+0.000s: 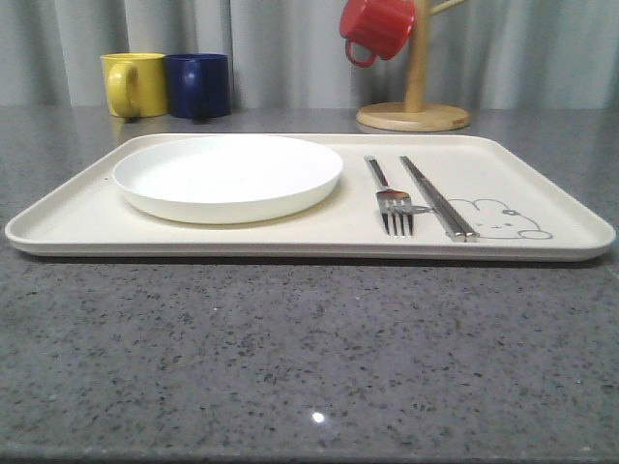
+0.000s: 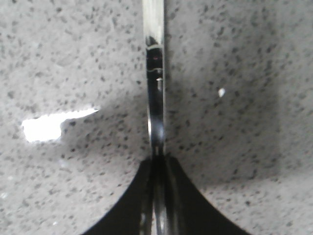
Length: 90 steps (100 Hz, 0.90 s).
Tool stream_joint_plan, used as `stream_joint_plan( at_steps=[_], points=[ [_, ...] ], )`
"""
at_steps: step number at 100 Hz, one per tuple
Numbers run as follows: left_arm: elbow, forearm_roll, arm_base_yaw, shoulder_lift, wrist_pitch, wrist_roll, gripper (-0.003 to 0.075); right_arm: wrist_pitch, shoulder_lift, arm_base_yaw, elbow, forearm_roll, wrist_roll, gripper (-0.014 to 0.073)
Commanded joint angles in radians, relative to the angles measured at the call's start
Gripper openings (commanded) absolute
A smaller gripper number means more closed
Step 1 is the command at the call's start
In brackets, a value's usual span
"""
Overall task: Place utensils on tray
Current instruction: 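Grasp the silver spoon handle with the right gripper and lift, then lower the spoon onto the tray beside the chopsticks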
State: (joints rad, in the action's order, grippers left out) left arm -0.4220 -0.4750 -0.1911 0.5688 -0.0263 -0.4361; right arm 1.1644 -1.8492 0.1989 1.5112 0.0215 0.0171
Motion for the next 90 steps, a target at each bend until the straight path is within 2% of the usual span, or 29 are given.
stream_joint_plan(
  at_steps=[1, 19, 39, 66, 90],
  points=[
    [-0.028, 0.000, -0.007, 0.000, 0.077, 0.009, -0.0018, 0.021, 0.074, 0.007, 0.027, 0.029, -0.004, -0.0064],
    [-0.028, 0.000, -0.007, 0.000, 0.077, 0.009, -0.0018, 0.035, 0.177, -0.022, 0.027, 0.074, 0.054, -0.0064],
    [-0.028, 0.000, -0.007, 0.000, 0.077, 0.009, -0.0018, 0.013, 0.260, -0.189, 0.027, 0.077, 0.149, -0.0062],
    [-0.028, 0.000, -0.007, 0.000, 0.077, 0.009, -0.0018, -0.076, 0.225, -0.422, 0.027, 0.046, 0.300, -0.0062],
    [-0.028, 0.000, -0.007, 0.000, 0.077, 0.009, -0.0018, -0.083, 0.152, -0.497, 0.026, 0.027, 0.343, -0.0062]
  ],
)
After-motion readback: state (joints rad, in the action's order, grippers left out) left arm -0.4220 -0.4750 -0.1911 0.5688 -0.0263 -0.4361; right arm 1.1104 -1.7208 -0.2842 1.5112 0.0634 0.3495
